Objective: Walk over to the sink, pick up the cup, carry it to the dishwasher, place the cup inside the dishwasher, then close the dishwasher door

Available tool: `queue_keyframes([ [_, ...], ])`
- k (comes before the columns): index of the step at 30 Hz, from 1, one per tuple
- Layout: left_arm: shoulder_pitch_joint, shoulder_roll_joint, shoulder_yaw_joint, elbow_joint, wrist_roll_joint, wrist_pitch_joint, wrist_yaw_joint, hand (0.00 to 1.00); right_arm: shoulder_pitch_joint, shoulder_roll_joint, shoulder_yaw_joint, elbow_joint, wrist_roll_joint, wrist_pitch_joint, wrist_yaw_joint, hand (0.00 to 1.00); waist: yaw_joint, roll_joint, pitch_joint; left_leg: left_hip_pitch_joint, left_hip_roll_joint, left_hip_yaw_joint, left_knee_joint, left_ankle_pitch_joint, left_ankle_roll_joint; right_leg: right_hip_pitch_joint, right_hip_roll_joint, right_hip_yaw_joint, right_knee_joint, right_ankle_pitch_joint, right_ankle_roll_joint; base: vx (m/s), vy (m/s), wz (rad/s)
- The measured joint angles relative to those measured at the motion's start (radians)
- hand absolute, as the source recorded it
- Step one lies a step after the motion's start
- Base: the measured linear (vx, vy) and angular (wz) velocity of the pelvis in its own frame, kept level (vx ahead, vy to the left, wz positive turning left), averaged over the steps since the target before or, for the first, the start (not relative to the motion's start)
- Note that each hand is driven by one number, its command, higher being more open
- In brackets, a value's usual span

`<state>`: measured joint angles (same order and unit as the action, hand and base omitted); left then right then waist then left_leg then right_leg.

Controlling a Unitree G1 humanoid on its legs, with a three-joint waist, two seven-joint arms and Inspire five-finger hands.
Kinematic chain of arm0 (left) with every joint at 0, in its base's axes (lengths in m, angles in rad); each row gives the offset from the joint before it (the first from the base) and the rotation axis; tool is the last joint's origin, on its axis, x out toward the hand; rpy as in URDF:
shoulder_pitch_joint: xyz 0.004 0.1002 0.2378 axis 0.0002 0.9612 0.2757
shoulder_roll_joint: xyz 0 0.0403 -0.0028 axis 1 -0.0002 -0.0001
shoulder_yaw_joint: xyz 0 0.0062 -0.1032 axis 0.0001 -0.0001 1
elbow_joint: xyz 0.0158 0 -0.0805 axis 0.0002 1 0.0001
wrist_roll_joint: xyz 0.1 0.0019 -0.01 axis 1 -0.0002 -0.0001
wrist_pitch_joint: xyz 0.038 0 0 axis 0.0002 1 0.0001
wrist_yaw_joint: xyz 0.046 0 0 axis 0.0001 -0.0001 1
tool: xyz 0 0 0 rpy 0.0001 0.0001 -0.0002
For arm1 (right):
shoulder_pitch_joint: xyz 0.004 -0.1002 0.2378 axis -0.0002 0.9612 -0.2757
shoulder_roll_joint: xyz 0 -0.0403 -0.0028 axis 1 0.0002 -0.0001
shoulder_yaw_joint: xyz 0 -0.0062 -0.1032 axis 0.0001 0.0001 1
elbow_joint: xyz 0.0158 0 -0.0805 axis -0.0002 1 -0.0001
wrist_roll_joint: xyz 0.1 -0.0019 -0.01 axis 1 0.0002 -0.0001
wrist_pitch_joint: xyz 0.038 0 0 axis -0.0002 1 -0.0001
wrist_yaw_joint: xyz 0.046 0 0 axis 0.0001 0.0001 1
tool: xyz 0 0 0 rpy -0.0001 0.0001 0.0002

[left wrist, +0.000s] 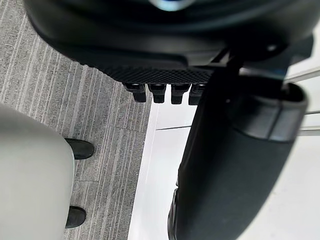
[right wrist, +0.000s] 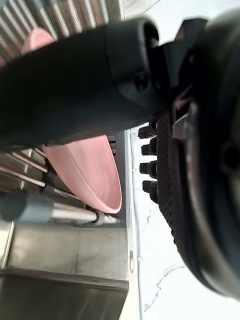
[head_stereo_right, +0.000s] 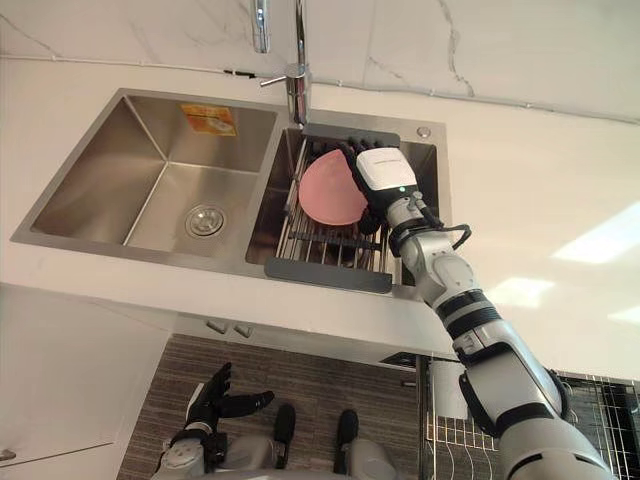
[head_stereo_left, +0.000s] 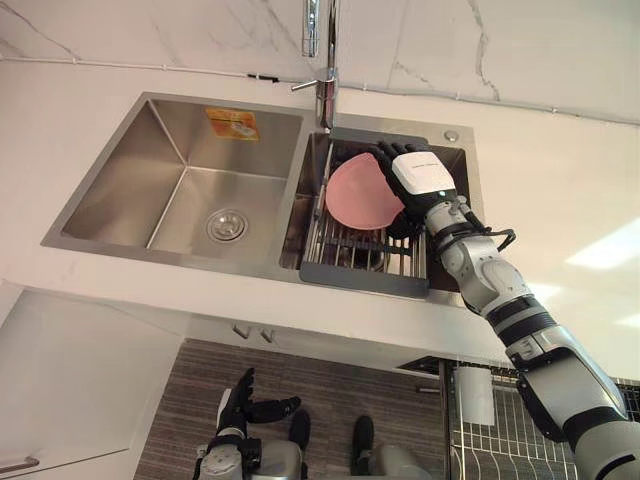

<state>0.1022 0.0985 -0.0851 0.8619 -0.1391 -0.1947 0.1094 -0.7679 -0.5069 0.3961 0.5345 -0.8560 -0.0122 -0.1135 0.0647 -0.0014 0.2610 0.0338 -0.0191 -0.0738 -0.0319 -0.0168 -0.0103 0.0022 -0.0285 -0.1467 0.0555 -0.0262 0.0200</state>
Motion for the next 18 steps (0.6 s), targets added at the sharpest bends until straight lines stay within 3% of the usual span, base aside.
queue_keyframes([
  [1, 0.0, 0.0, 0.0, 0.0, 0.0, 0.0, 0.0, 1.0, 0.0, 0.001, 0.0, 0.003, -0.006, 0.002, -0.003, 0.0, 0.0, 0.0, 0.0, -0.001, 0.0, 0.0, 0.0, 0.001, -0.001, 0.0, 0.0, 0.0, 0.0, 0.0, 0.0, -0.03, -0.014, 0.03],
  [18, -0.009, 0.0, -0.003, -0.001, -0.009, -0.011, 0.018, 1.0, -0.035, 0.034, -0.044, 0.038, -0.078, 0.019, -0.105, 0.0, 0.005, 0.003, 0.025, -0.009, 0.001, -0.011, -0.042, 0.044, 0.005, -0.022, 0.0, -0.013, 0.002, 0.0, -0.001, -0.02, -0.006, 0.03],
])
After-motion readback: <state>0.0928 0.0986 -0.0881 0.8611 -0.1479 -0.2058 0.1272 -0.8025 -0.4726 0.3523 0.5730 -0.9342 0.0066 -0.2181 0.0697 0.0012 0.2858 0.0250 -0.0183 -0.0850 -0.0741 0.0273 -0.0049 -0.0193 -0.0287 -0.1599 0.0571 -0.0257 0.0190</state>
